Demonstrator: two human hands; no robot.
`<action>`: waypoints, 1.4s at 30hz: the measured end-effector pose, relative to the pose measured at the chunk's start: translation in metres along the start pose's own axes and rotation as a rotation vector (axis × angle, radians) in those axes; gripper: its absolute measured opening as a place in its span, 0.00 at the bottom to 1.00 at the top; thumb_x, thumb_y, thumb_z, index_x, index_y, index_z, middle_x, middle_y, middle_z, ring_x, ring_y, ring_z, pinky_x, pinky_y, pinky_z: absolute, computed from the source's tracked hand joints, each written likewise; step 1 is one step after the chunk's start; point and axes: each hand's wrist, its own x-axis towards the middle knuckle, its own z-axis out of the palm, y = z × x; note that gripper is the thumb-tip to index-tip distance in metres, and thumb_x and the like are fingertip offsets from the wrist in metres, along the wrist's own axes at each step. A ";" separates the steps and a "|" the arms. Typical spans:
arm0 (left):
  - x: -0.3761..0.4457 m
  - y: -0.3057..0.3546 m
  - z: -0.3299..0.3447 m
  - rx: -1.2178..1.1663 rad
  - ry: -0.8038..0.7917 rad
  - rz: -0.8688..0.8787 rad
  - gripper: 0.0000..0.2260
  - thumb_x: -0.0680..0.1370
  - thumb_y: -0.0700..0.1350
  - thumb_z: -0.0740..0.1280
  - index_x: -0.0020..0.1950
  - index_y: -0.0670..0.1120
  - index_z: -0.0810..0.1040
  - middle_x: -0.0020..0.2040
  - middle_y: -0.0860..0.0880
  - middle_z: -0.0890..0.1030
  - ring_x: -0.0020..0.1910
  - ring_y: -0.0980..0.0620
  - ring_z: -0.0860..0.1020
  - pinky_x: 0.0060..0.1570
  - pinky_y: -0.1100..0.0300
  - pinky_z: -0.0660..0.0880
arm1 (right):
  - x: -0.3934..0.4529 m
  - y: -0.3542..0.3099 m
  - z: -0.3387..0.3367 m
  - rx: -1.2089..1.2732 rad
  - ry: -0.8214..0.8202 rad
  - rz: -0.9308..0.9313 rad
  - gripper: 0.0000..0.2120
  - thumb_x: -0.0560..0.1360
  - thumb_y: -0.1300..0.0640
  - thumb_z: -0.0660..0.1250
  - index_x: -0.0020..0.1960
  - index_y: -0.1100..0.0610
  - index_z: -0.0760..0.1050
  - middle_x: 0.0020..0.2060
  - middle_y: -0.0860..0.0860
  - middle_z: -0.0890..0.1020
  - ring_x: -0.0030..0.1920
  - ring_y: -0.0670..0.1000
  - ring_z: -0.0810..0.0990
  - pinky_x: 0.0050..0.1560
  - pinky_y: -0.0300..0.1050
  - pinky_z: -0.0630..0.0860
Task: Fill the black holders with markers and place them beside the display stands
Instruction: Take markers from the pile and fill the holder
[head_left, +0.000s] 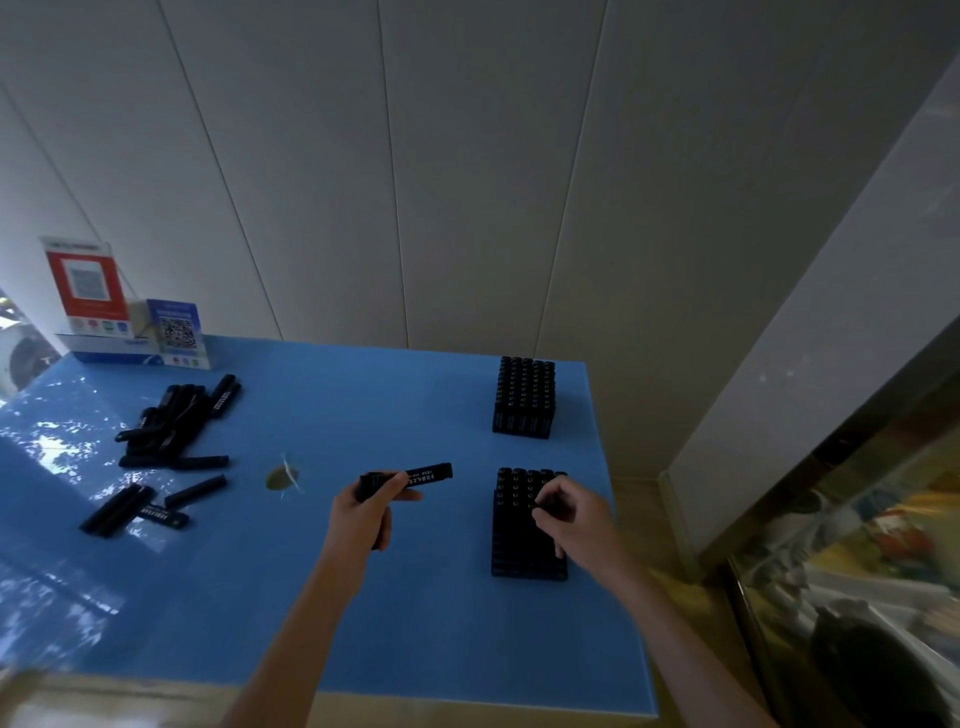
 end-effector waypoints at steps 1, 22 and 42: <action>0.000 0.000 -0.001 0.004 -0.001 0.000 0.09 0.80 0.46 0.68 0.55 0.41 0.81 0.47 0.43 0.86 0.21 0.53 0.64 0.22 0.62 0.63 | 0.000 0.001 0.000 0.000 -0.001 -0.002 0.04 0.76 0.60 0.71 0.44 0.54 0.76 0.33 0.56 0.81 0.23 0.51 0.74 0.26 0.44 0.74; 0.000 -0.005 -0.014 -0.036 0.046 -0.038 0.08 0.81 0.43 0.66 0.54 0.39 0.79 0.47 0.42 0.86 0.21 0.53 0.63 0.22 0.61 0.61 | 0.017 0.014 0.022 -0.218 -0.058 -0.128 0.06 0.79 0.60 0.67 0.55 0.55 0.79 0.41 0.51 0.80 0.37 0.46 0.82 0.37 0.39 0.81; 0.004 -0.004 -0.017 -0.017 0.036 -0.063 0.09 0.81 0.42 0.66 0.55 0.38 0.78 0.47 0.42 0.86 0.21 0.53 0.63 0.21 0.62 0.62 | 0.026 0.030 0.039 -0.553 0.004 -0.318 0.06 0.78 0.56 0.69 0.54 0.54 0.79 0.46 0.46 0.82 0.43 0.41 0.78 0.46 0.33 0.76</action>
